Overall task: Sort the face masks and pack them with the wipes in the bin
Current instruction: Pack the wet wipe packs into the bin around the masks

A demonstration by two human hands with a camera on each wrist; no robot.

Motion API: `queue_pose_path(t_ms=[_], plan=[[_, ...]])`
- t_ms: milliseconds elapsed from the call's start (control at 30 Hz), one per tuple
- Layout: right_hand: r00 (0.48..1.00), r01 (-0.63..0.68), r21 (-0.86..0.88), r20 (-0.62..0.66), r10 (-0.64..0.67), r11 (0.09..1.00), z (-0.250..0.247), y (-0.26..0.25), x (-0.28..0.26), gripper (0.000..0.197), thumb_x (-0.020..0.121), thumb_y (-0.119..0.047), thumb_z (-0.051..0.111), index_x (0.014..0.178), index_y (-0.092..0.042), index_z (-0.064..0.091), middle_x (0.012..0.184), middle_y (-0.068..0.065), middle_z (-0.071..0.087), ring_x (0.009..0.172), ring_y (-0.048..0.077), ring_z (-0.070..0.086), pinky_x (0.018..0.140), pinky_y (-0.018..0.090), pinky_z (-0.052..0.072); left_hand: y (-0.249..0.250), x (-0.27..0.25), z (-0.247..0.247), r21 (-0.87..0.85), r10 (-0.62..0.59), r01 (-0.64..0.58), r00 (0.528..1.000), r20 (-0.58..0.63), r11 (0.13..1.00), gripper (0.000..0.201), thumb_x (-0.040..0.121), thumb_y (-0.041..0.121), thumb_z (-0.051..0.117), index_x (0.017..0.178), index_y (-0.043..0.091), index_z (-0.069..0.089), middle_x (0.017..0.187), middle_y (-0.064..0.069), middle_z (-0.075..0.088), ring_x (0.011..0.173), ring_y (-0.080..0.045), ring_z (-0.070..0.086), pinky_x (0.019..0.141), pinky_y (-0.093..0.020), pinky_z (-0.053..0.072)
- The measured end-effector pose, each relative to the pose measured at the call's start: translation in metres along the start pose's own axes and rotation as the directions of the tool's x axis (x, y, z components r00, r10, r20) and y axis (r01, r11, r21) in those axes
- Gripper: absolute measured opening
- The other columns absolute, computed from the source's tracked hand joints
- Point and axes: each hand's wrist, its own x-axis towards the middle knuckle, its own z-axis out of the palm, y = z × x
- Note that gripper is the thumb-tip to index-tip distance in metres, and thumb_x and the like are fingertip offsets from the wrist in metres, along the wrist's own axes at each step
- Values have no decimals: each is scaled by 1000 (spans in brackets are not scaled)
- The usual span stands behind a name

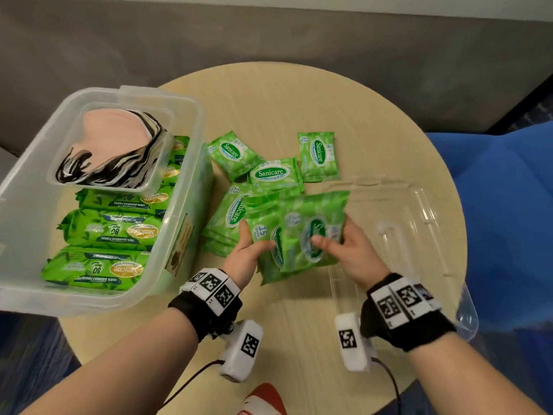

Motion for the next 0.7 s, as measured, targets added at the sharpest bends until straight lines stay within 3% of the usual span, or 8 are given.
queue_pose_path(t_ms=[100, 233, 300, 400, 467, 567, 633, 700], plan=[[992, -100, 34, 75, 97, 994, 14, 23, -5, 48, 84, 1, 57, 125, -14, 39, 116, 7, 60, 103, 15, 61, 78, 28, 55, -8, -4, -5, 86, 9, -13, 999, 51, 996, 104, 54, 27, 65, 147, 28, 18, 136, -1, 52, 125, -23, 47, 106, -45, 38], [993, -91, 72, 80, 86, 993, 22, 41, -10, 46, 83, 9, 57, 117, -18, 43, 106, -2, 61, 89, -1, 64, 72, 19, 53, -15, -17, -6, 154, 0, -22, 990, 144, 988, 106, 57, 6, 49, 149, 18, -2, 136, -8, 44, 116, -19, 48, 91, -27, 46], [994, -80, 70, 83, 74, 994, 26, 50, -14, 47, 80, 13, 57, 109, -21, 43, 106, -2, 60, 88, -3, 64, 75, 19, 53, -22, -25, -7, 215, 21, -76, 969, 246, 974, 114, 59, -1, 55, 145, 16, -19, 132, -2, 44, 111, -8, 53, 89, -21, 49], [997, -40, 59, 71, 35, 997, 30, 67, -20, 60, 67, 8, 75, 107, -19, 40, 107, 3, 58, 90, -3, 63, 79, 21, 51, -34, -31, -12, 242, 108, -191, 942, 318, 951, 124, 60, -20, 69, 141, 11, -19, 128, 2, 43, 99, 16, 55, 79, -9, 46], [999, 10, 63, 44, -12, 998, 33, 74, -25, 84, 49, -3, 87, 113, -20, 36, 110, 0, 56, 94, -5, 61, 80, 19, 49, -39, -31, -19, 287, 198, -298, 923, 331, 910, 118, 58, -9, 75, 137, 18, -8, 126, 12, 38, 104, 26, 45, 86, -3, 39], [993, 115, 25, 26, -116, 993, 40, 79, -31, 110, 49, 13, 81, 136, -19, 24, 127, -1, 45, 106, -5, 55, 80, 16, 50, -36, -37, -25, 362, 235, -373, 899, 370, 854, 102, 56, 27, 74, 133, 10, 10, 124, 12, 37, 111, 26, 38, 94, -1, 31], [986, 166, -96, 8, -166, 981, 45, 82, -33, 109, 45, -3, 88, 136, -17, 30, 132, 4, 41, 117, 7, 50, 93, 28, 49, -36, -41, -29, 382, 244, -390, 893, 379, 838, 97, 56, 28, 71, 131, 8, 13, 124, 9, 37, 113, 24, 39, 93, -1, 32], [974, 223, -246, 32, -222, 943, 47, 89, -33, 109, 42, -29, 87, 134, -18, 32, 135, 5, 35, 127, 16, 41, 108, 32, 35, -40, -42, -34, 383, 276, -418, 886, 373, 824, 104, 53, 24, 72, 134, 18, 7, 132, 3, 34, 118, 20, 39, 98, -4, 31]])
